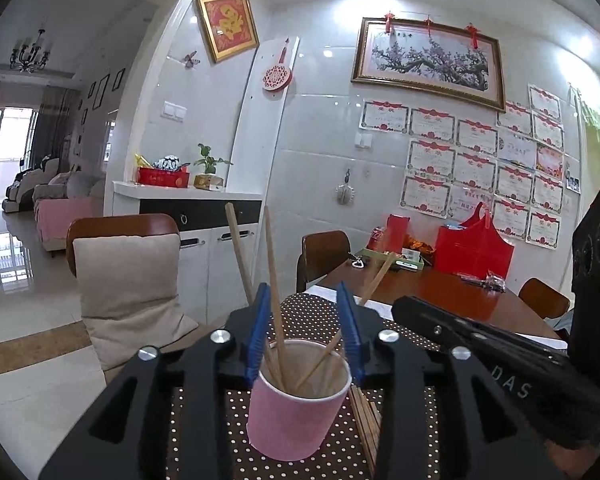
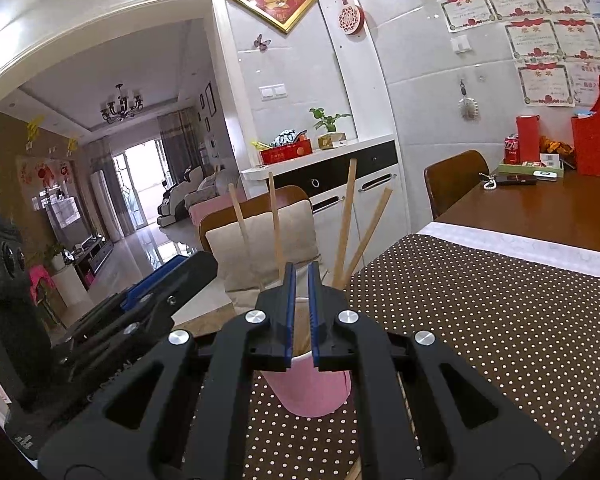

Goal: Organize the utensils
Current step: 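Open the right gripper and move it back toward the chopstick pile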

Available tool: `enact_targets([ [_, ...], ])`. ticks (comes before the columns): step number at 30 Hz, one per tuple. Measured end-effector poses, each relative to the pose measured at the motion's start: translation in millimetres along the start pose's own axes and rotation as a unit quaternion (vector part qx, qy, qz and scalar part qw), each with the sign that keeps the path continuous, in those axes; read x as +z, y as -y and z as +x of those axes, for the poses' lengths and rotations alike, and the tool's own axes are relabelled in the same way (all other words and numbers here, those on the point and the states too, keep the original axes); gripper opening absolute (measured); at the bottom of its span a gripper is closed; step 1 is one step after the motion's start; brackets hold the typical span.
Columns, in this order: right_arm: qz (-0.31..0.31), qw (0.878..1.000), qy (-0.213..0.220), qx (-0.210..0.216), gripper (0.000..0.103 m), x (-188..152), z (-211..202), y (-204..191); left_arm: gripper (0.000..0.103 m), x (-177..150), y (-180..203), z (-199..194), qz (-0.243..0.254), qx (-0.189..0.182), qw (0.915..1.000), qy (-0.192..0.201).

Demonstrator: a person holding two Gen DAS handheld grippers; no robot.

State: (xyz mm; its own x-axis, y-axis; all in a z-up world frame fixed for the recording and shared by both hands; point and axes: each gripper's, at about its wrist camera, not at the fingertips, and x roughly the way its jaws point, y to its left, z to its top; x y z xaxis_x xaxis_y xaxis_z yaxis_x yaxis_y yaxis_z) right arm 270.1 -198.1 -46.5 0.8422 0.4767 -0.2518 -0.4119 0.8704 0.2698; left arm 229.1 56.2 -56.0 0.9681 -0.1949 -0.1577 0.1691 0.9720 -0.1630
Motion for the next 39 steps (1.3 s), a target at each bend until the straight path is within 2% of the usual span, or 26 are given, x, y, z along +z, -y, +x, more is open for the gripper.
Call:
enact_targets([
  [12, 0.005, 1.0, 0.01, -0.01, 0.007, 3.4, -28.8, 8.2, 0.051, 5.7, 18.6, -28.6, 0.024, 0.018, 0.9995, -0.006],
  [16, 0.008, 1.0, 0.0, -0.029, 0.007, -1.6, -41.3, 20.7, 0.054, 0.0, 26.3, -32.8, 0.035, 0.016, 0.9988, -0.03],
  [20, 0.014, 0.998, -0.022, -0.052, 0.008, -10.7, -49.6, 38.2, 0.057, -10.2, 30.8, -28.8, 0.038, 0.004, 0.9956, -0.085],
  [22, 0.02, 0.997, -0.038, -0.067, 0.017, -17.4, -52.6, 50.0, 0.058, -16.9, 32.3, -24.3, 0.039, 0.001, 0.9928, -0.113],
  [24, 0.024, 0.996, -0.048, -0.076, 0.045, -23.0, -55.3, 59.6, 0.058, -26.0, 34.5, -18.6, 0.045, -0.005, 0.9887, -0.143],
  [25, 0.029, 0.995, -0.05, -0.082, 0.051, -26.8, -57.8, 65.2, 0.058, -30.7, 35.1, -16.9, 0.045, -0.006, 0.9873, -0.152],
  [28, 0.032, 0.993, -0.066, -0.092, 0.051, -36.2, -60.0, 76.9, 0.058, -46.2, 37.6, -8.6, 0.05, -0.008, 0.9826, -0.179],
  [31, 0.033, 0.99, -0.089, -0.1, 0.053, -45.7, -57.1, 86.6, 0.058, -62.7, 42.0, 3.7, 0.062, -0.014, 0.9732, -0.221],
  [35, 0.037, 0.987, -0.116, -0.102, 0.056, -61.0, -52.5, 95.7, 0.058, -84.4, 52.5, 21.5, 0.083, -0.027, 0.9563, -0.279],
  [39, 0.05, 0.983, -0.143, -0.1, 0.056, -77.2, -44.4, 106.2, 0.058, -109.4, 65.5, 45.8, 0.117, -0.03, 0.9355, -0.332],
])
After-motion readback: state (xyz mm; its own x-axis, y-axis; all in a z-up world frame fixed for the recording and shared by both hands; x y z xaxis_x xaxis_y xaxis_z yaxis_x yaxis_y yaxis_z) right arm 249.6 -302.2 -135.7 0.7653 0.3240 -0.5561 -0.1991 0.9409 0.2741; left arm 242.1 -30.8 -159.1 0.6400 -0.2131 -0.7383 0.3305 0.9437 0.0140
